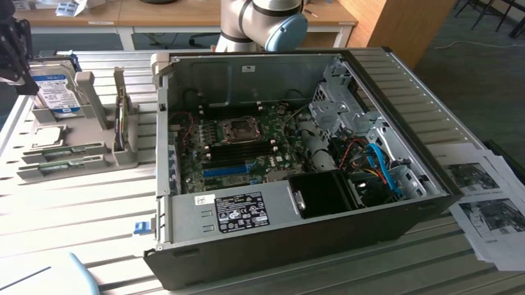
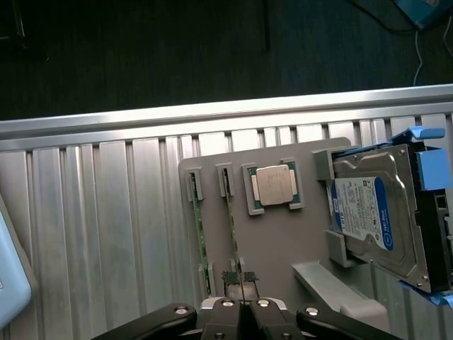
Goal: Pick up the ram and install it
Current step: 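Pick up the ram and move it above insertion slot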
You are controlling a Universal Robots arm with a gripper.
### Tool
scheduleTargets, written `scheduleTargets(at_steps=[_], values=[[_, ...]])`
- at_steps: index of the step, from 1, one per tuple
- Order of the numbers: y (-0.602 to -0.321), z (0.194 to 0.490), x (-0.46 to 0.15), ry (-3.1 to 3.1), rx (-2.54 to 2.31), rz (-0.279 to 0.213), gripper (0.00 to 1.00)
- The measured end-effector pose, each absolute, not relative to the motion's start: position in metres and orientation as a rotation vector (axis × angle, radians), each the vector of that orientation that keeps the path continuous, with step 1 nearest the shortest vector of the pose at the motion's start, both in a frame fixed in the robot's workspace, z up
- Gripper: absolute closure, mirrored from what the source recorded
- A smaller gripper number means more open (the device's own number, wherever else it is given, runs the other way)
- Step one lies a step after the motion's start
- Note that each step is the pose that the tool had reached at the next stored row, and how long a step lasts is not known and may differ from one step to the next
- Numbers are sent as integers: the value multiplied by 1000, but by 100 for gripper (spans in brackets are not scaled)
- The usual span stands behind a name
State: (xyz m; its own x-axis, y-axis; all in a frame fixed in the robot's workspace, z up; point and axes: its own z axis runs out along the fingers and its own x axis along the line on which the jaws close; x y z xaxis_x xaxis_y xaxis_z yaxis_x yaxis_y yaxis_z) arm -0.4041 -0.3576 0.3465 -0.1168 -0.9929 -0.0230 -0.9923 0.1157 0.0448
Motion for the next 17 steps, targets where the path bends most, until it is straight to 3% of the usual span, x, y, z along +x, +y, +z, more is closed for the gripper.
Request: scheduleTargets(at_steps=[17], values=[[-358, 346, -404, -2312, 2106, -76, 91]])
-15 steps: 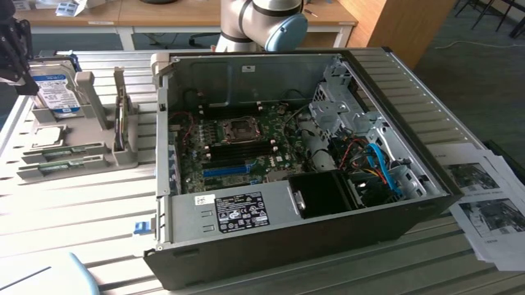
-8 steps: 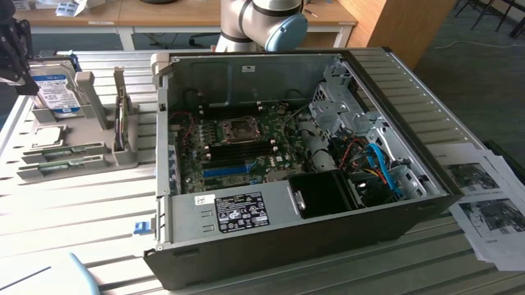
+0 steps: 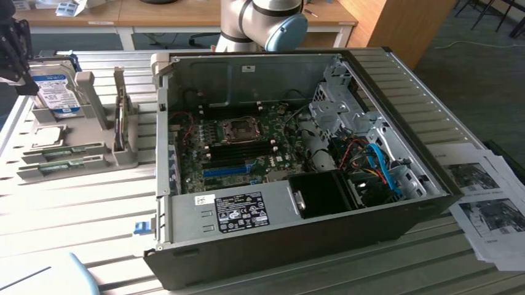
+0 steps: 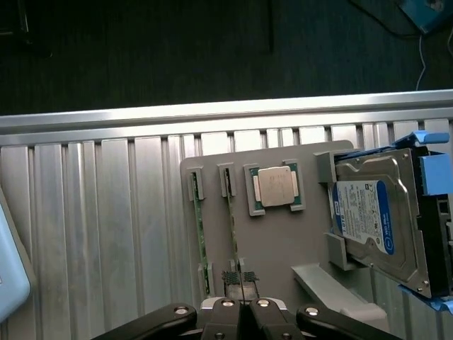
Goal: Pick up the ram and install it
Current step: 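Pick up the ram and move it above insertion slot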
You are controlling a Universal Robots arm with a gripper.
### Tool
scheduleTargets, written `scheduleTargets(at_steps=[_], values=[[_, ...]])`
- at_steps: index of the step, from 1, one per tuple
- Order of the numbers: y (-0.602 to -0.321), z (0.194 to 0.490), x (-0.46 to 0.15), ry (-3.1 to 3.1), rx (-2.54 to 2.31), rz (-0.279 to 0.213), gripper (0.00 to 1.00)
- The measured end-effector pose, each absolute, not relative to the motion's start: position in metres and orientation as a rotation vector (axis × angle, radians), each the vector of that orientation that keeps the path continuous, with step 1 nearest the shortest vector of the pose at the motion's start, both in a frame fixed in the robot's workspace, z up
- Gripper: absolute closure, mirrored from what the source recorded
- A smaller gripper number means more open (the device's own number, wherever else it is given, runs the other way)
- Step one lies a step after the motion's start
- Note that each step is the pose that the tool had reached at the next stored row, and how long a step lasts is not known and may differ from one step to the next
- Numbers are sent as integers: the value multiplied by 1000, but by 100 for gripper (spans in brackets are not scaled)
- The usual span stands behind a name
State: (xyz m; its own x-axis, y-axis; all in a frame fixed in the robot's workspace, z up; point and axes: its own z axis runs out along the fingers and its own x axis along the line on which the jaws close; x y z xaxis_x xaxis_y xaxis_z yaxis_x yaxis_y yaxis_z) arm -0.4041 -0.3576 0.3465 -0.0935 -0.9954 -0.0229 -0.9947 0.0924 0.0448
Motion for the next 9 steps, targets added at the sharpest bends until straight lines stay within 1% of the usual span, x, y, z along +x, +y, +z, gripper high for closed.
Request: scheduleTargets(at_steps=[3, 6, 9], values=[[-358, 346, -404, -2312, 2106, -76, 91], [-358, 326, -404, -2300, 2119, -76, 91], [-358, 320, -404, -2295, 2124, -76, 91]])
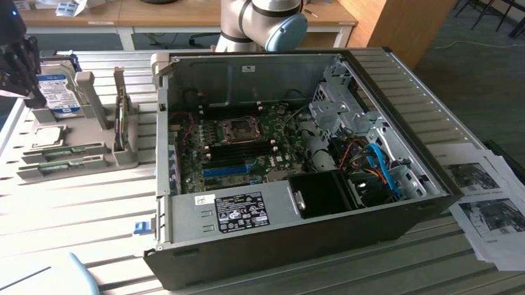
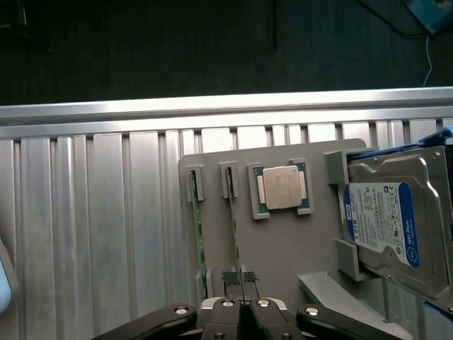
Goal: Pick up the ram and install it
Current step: 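Pick up the ram and move it above insertion slot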
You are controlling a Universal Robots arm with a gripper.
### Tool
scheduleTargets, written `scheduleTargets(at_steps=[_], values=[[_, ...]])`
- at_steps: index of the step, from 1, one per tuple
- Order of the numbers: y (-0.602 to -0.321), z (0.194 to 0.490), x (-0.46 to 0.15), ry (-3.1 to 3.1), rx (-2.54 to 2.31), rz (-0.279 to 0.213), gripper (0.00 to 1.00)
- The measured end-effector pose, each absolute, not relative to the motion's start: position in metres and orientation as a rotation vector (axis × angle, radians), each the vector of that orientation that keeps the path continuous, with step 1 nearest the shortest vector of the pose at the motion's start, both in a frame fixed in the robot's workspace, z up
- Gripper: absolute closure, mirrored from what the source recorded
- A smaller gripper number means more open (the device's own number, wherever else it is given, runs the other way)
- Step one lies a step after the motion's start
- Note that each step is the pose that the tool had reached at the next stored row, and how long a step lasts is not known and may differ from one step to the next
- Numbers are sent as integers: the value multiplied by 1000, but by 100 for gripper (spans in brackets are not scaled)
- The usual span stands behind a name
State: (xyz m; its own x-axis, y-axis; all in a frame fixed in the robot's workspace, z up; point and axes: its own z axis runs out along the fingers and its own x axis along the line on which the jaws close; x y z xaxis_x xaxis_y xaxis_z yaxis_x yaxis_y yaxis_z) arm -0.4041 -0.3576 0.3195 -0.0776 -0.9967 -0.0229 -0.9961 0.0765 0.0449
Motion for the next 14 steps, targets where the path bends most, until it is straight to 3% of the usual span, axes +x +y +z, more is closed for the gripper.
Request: scheduleTargets(at_steps=[14], values=[[-358, 297, -404, -2270, 2150, -76, 91]])
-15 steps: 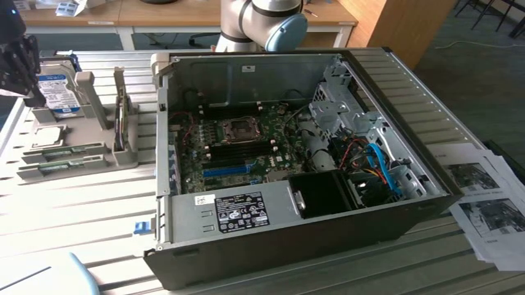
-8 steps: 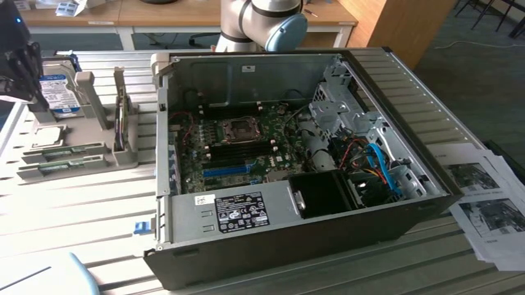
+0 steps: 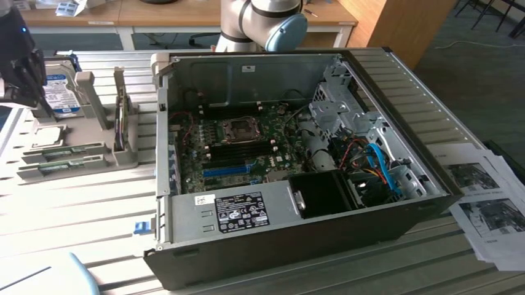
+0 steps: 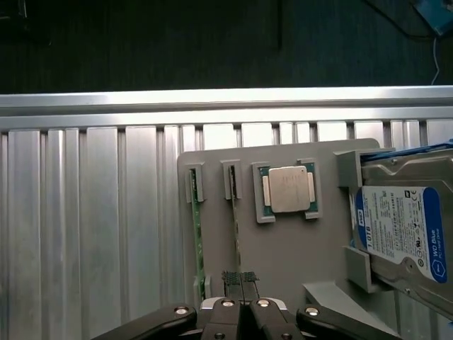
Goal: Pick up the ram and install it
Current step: 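Pick up the ram and move it above insertion slot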
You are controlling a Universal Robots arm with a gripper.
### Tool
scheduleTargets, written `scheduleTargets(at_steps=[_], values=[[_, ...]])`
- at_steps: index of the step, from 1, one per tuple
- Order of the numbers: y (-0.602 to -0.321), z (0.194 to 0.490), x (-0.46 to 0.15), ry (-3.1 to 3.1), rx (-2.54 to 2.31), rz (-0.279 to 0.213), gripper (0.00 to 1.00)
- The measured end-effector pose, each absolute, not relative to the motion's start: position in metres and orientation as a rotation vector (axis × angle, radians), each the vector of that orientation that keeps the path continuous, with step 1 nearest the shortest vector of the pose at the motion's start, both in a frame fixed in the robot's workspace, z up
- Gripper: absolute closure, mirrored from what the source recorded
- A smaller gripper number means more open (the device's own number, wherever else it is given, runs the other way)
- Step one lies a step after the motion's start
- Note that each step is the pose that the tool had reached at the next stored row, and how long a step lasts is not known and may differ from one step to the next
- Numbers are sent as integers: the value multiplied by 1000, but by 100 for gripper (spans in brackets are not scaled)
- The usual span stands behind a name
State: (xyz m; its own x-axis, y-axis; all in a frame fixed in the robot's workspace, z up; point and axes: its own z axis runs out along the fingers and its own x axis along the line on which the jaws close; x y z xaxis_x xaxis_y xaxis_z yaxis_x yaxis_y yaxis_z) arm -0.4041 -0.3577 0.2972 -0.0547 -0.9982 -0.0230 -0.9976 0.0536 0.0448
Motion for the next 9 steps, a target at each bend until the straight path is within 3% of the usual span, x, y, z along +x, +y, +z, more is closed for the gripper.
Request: scheduleTargets(at_steps=[9], values=[[-358, 283, -404, -2251, 2169, -75, 91]])
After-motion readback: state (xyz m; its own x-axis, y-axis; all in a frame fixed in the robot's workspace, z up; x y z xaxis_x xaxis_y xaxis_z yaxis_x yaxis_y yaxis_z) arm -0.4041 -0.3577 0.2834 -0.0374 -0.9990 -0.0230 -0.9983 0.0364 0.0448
